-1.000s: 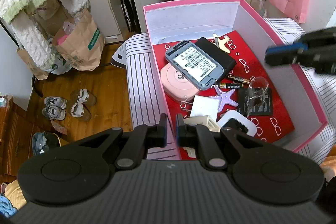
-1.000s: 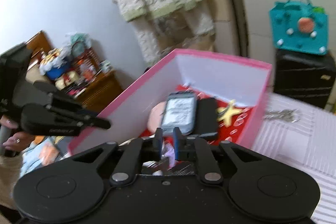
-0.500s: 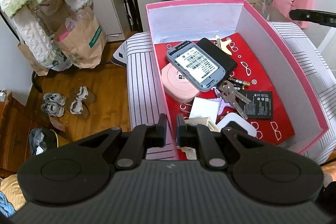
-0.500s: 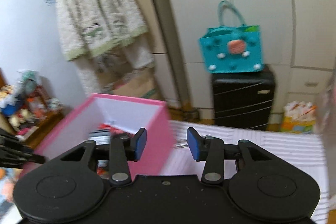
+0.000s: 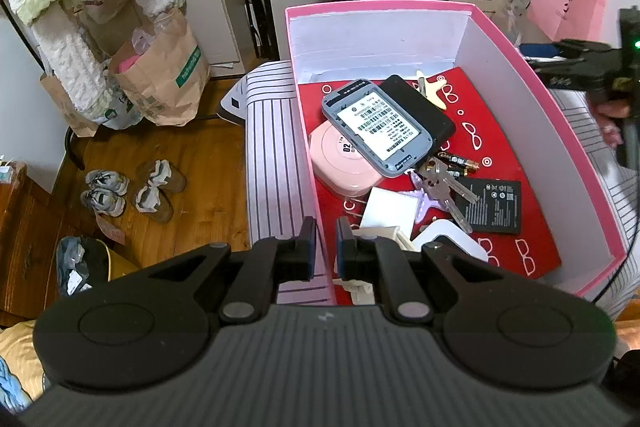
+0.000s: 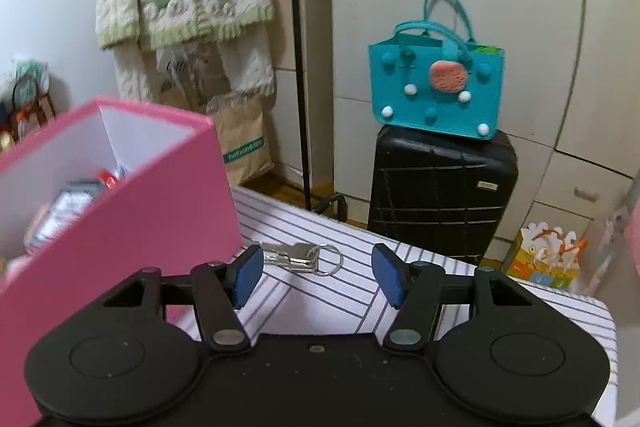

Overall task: Organize rigid objects
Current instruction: 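Grasp the second set of keys with the right tool, then carry the second keys into the pink box and release them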

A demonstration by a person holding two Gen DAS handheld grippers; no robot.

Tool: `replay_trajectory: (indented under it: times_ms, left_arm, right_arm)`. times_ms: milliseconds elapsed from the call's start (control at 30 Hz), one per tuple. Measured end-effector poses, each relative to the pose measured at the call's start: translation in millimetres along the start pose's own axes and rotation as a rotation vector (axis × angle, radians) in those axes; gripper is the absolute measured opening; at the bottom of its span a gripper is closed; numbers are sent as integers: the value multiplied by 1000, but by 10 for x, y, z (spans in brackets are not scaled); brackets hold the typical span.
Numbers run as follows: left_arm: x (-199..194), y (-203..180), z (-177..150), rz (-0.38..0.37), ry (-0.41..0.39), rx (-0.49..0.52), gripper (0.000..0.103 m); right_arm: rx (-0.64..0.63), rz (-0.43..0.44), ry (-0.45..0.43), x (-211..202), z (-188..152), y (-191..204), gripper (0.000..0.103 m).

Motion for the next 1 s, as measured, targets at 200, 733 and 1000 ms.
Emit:
replay_trajectory:
  times_ms: [200,733,1000]
  left_arm:
    - [0,-7,5,6,7,-26,8]
    - [-8,5,12,14,15,-34,9]
    - [-2,-14,11,10,9,-28,9]
  right_arm:
    - [-37,7,-2,335,5,-89,65]
    - [114,118,33,170,-156,-19,5]
    - [310,230,21,-83,-159,-59,5]
Point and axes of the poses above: each gripper's, at about its wrist camera, not at the fingertips, and x roughly the way its jaws point, y to its left, z to its top, the point moved 3 cm from there along x, roughly the way its jaws point, and after that the axes turned 6 degrees about z, right-handed, at the moved point
